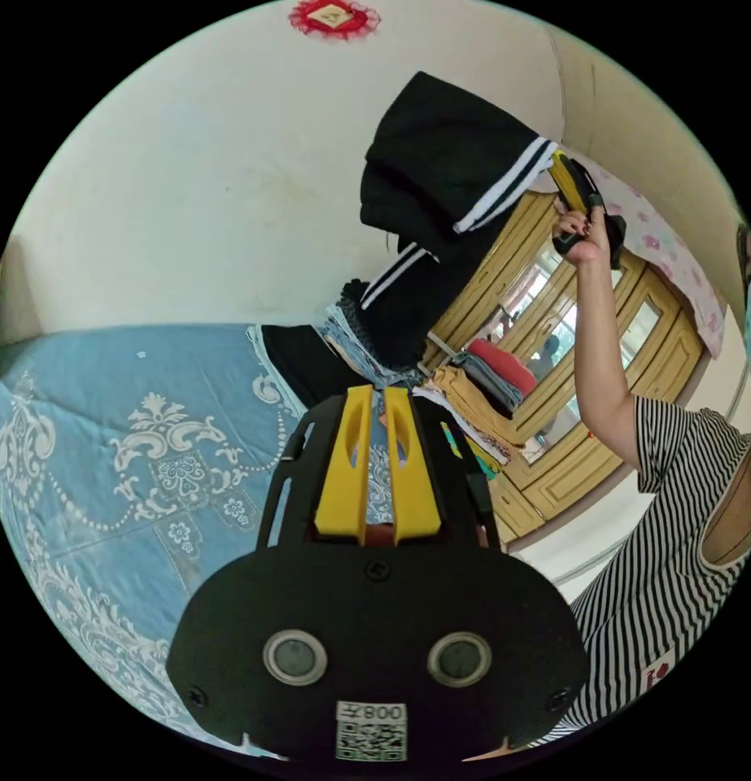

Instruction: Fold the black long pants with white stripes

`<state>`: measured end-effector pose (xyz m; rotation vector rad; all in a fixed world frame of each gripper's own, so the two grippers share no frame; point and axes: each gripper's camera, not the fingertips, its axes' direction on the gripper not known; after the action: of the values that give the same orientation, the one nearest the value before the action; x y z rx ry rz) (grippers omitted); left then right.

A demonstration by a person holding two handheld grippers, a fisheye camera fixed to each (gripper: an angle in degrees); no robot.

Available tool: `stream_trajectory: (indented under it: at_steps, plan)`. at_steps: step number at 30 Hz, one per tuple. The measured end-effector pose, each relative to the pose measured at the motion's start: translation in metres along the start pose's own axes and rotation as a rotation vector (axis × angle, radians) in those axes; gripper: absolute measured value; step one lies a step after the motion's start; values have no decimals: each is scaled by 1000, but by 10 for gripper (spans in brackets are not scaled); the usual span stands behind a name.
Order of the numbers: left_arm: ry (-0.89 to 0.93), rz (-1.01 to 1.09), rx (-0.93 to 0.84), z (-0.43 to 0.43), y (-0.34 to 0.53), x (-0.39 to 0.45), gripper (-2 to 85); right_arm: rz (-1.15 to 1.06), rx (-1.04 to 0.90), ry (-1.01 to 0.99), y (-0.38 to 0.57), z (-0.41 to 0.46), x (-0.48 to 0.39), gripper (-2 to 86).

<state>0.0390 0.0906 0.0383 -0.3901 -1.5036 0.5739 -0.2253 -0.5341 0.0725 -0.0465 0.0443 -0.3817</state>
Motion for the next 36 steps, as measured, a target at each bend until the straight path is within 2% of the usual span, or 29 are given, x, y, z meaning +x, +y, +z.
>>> stream_trajectory:
  at_steps: [4, 9, 14, 19, 27, 30, 36]
  plan:
    - [-70, -21, 98, -116, 87, 37, 76, 39, -61, -103, -14, -24, -60, 17]
    - [-123, -33, 30, -202, 196, 65, 101, 87, -148, -298, -15, -34, -148, 17]
    - [-305, -84, 138, -319, 320, 97, 107, 97, -225, -461, -3, -35, -220, 17]
    - [-470, -122, 241, -399, 406, 121, 110, 83, -305, -575, 5, -33, -284, 17]
    - [-453, -125, 114, -413, 449, 84, 128, -5, -400, -585, -1, -38, -376, 18]
    - [-386, -114, 55, -408, 454, 71, 127, -18, -399, -553, -8, -47, -393, 19]
    - [-394, -125, 18, -414, 470, 56, 87, -1, -404, -504, -15, -55, -412, 19]
